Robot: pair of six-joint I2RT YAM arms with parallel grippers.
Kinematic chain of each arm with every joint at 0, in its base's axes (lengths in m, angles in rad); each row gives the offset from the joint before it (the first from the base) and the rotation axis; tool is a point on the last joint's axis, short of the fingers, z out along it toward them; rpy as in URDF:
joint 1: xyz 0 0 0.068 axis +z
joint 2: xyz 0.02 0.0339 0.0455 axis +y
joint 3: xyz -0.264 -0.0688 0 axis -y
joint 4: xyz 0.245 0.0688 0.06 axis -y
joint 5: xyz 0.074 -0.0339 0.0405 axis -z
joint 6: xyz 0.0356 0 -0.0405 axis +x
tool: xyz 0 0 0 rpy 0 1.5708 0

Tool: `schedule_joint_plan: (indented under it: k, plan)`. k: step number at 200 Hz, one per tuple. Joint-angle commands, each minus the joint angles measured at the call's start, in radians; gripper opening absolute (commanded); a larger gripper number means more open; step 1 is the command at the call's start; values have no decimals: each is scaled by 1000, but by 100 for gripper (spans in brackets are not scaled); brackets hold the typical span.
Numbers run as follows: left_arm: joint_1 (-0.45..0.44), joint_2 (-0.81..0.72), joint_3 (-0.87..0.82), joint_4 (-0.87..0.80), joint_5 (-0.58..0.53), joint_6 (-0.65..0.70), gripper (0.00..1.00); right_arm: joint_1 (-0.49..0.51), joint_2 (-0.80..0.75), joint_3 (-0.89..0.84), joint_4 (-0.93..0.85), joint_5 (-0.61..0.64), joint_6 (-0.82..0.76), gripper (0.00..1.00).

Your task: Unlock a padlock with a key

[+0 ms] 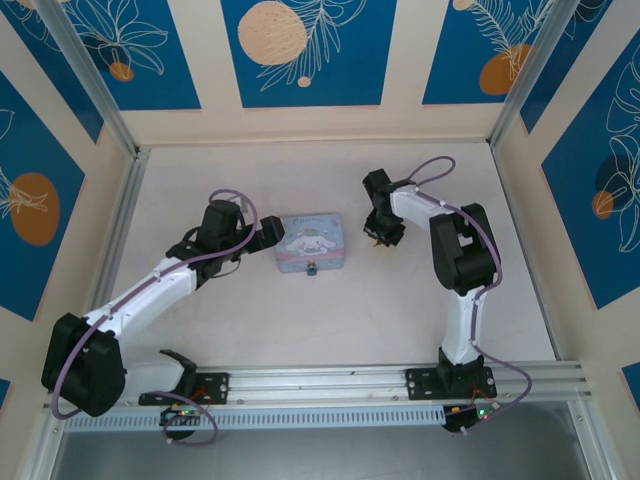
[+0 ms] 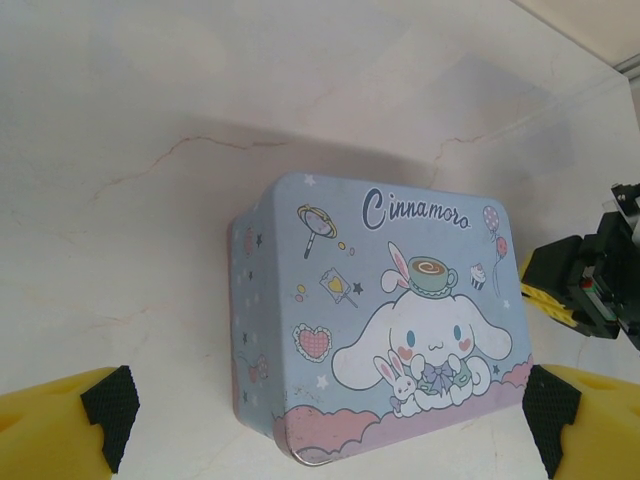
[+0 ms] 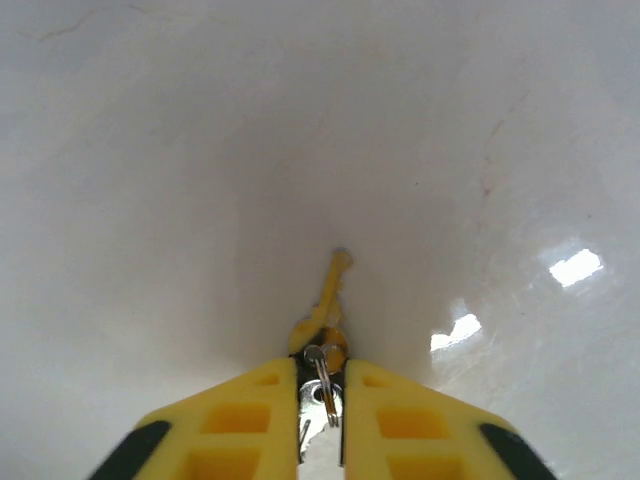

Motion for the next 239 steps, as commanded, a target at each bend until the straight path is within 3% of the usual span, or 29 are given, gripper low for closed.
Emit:
schedule_joint_plan:
  k: [1,26,74,137,171,239]
  plan:
    - [4,-8,0,-16,18,2,100,-10,-38,-94,32,-44,-27,10]
    - [3,-17,0,-25,28,-2,100,-8,-126,-189,80,-79,-52,0]
    - [1,-43,-18,-34,54,-28,100,33,-335,-369,152,-195,-110,0]
    - [-1,-84,-35,-72,71,-42,100,247,-565,-573,201,-312,-155,0]
    - [-3,-73,-43,-71,99,-75,100,328,-677,-683,365,-416,-200,0]
    - [-63,-4,-45,28,186,-202,100,355,-713,-600,470,-536,-305,0]
